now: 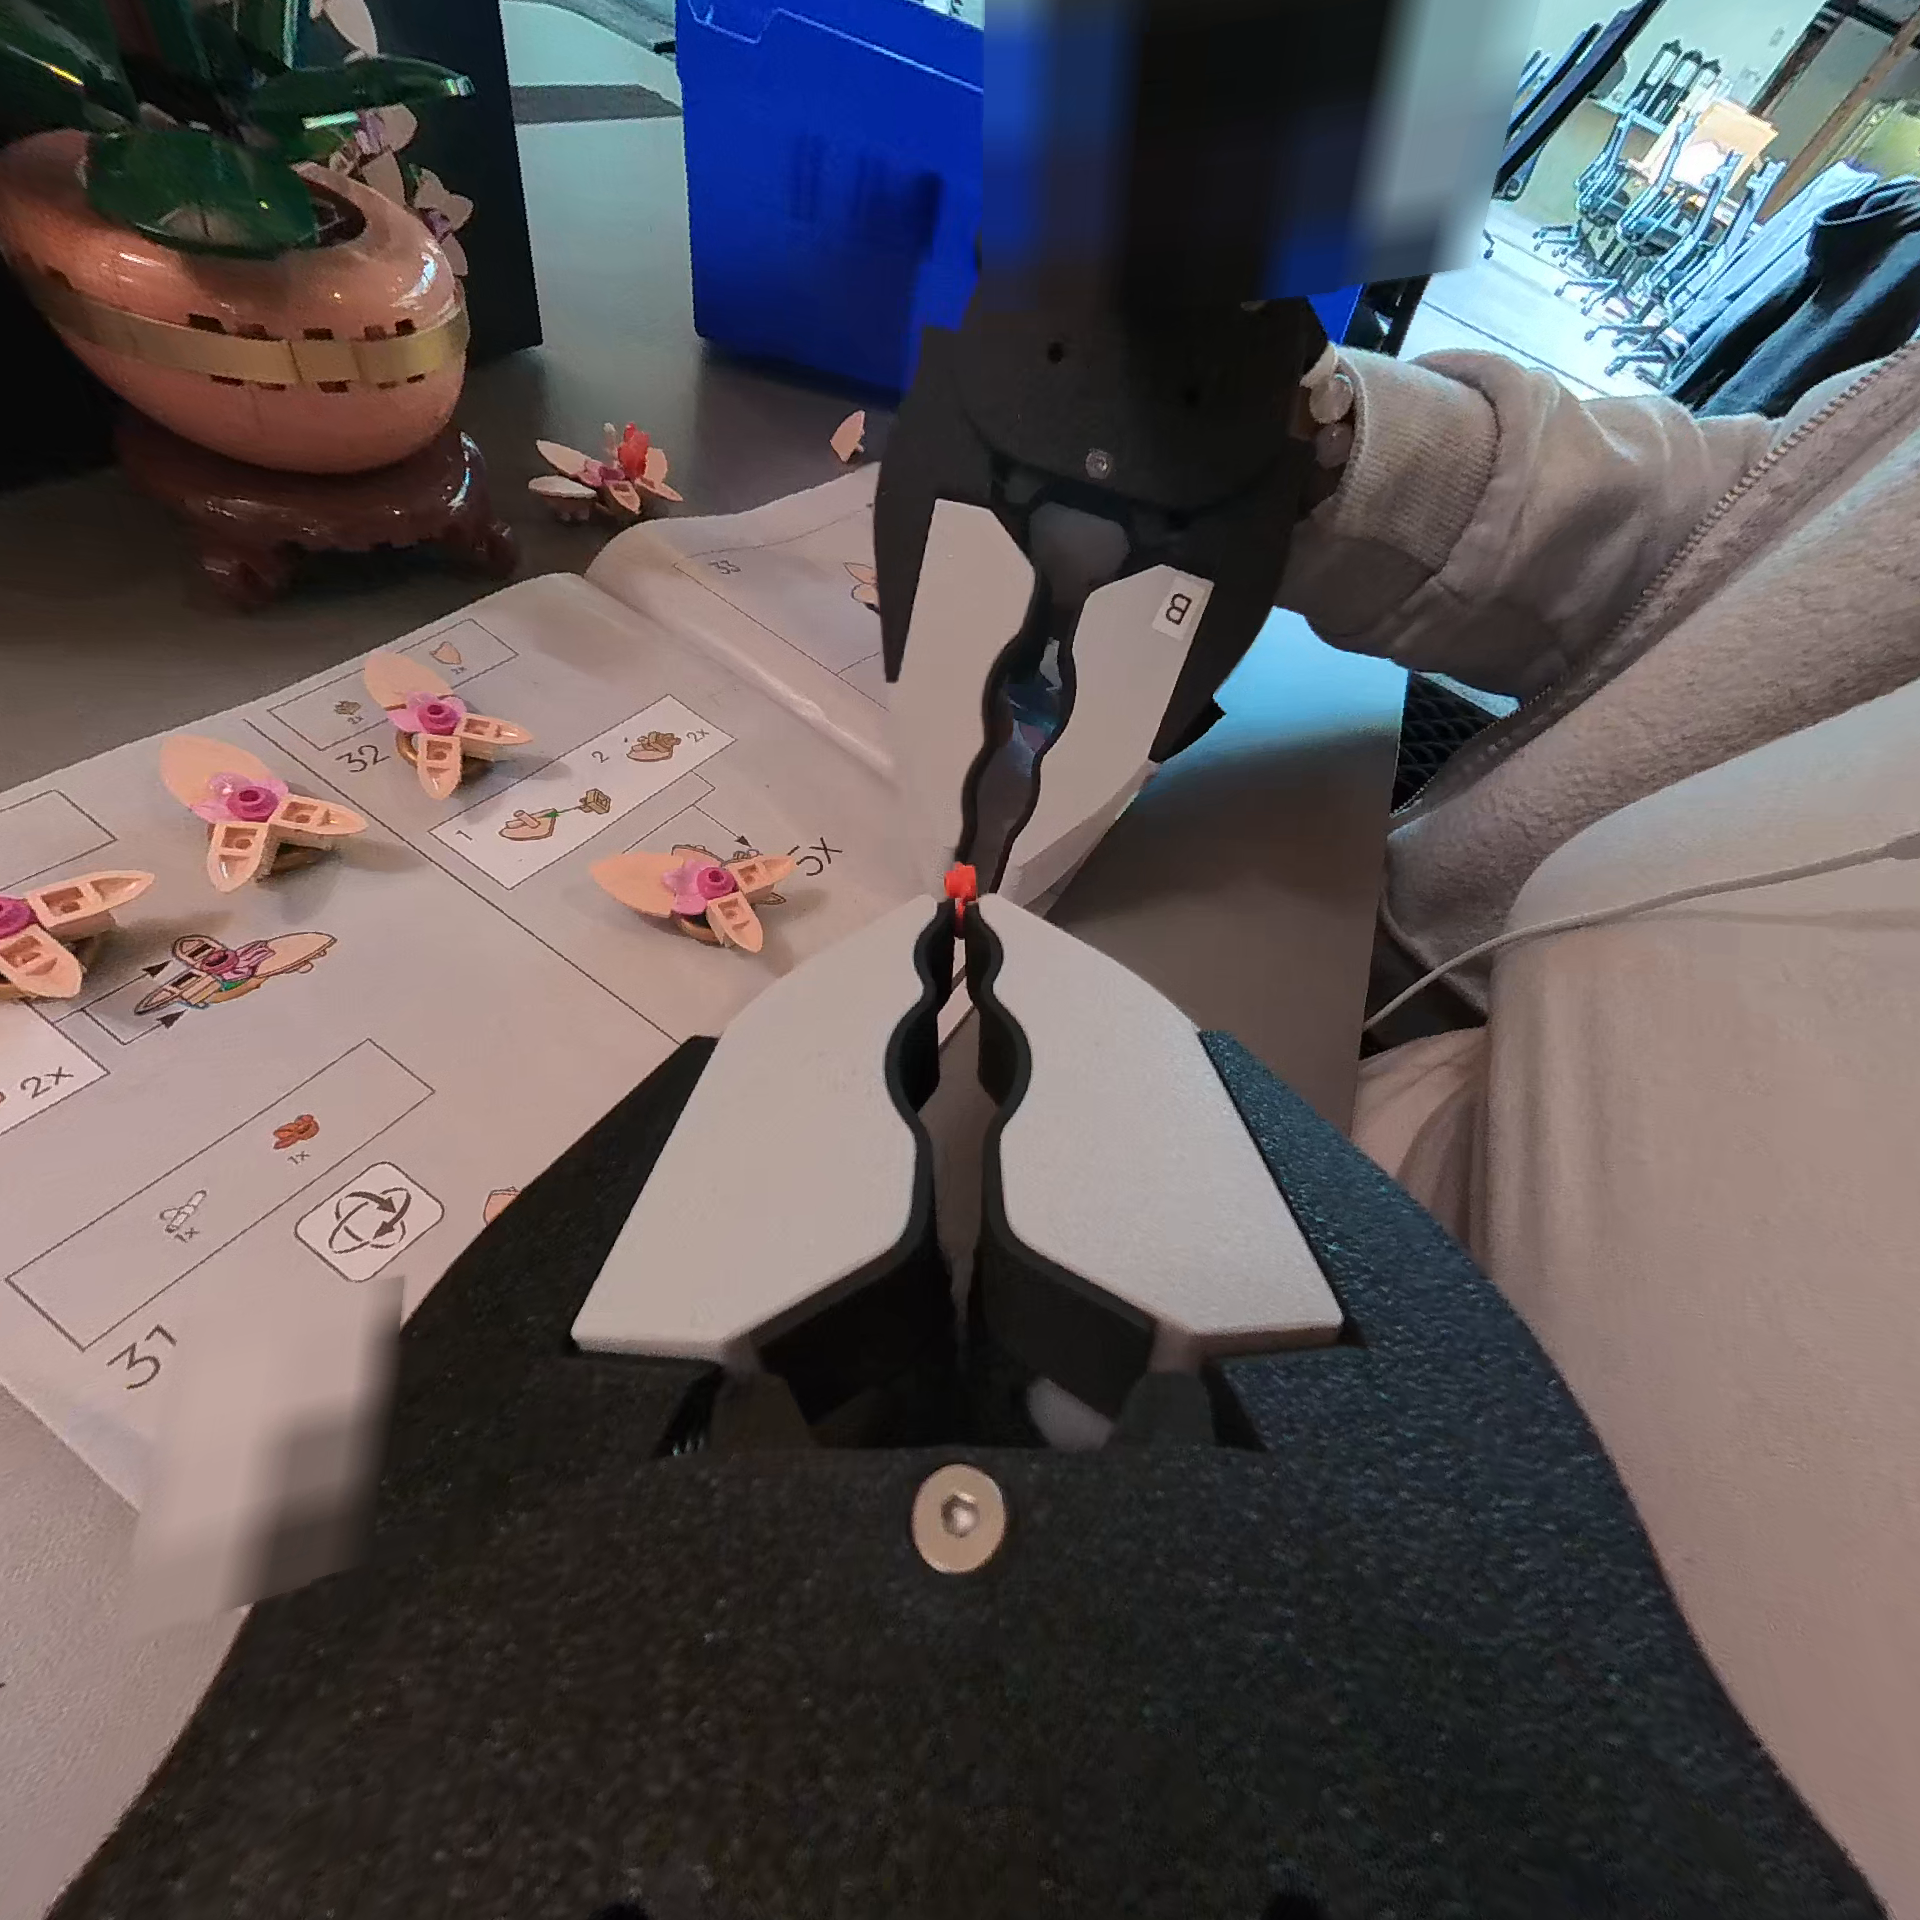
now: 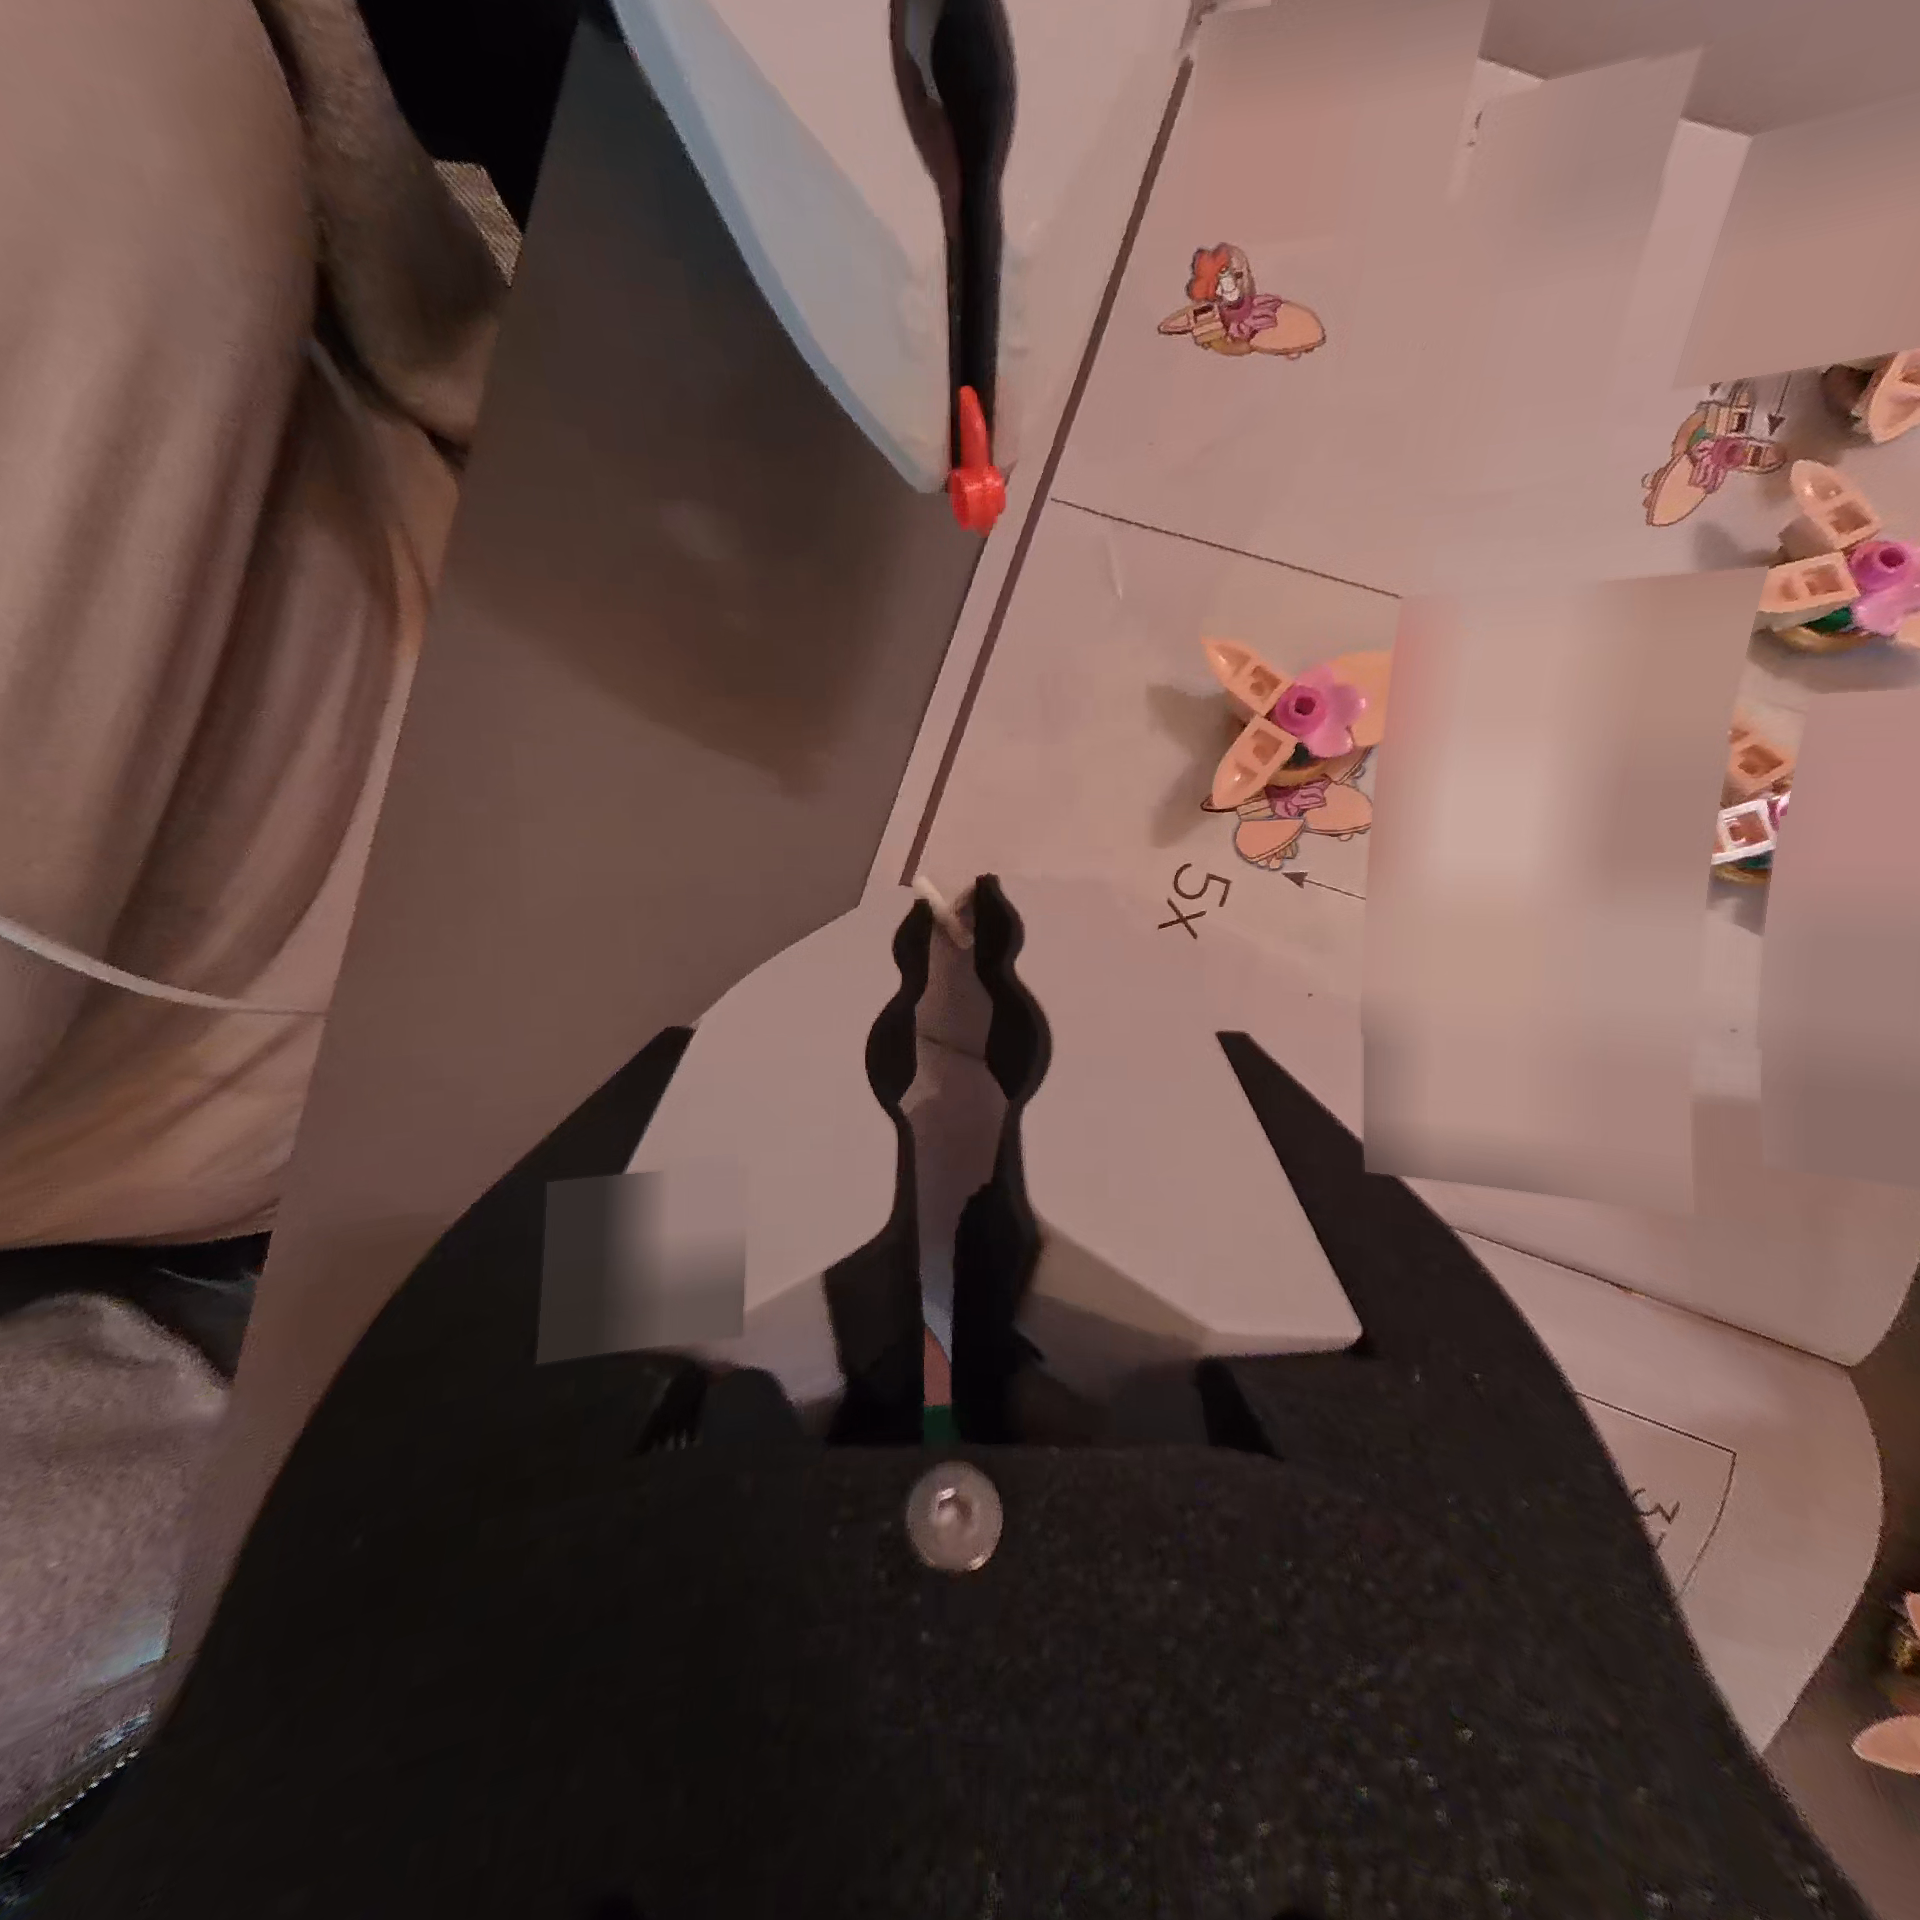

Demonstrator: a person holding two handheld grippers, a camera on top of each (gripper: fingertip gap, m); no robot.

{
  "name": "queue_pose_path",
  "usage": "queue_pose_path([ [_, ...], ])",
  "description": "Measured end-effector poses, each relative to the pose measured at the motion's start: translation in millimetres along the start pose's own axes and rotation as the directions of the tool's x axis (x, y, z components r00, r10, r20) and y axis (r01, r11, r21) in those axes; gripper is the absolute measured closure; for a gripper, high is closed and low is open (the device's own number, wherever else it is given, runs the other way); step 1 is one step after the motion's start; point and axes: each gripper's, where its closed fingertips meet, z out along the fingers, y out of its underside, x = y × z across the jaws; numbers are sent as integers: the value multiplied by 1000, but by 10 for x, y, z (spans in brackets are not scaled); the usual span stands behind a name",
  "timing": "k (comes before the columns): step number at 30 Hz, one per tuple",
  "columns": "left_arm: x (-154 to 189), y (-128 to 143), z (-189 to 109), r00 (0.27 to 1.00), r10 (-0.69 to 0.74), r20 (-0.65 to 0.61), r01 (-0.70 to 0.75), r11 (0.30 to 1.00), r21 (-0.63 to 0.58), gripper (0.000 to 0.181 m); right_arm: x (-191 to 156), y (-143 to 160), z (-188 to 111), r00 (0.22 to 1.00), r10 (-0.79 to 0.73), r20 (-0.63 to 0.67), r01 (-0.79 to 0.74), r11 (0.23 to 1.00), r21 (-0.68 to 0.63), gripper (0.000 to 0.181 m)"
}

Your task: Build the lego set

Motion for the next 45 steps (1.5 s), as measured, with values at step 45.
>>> queue_pose_path([
  [45,31,26,19,995,88,36,-87,996,-21,180,-207,-35,1,994,32,-106,-28,999,40,138],
])
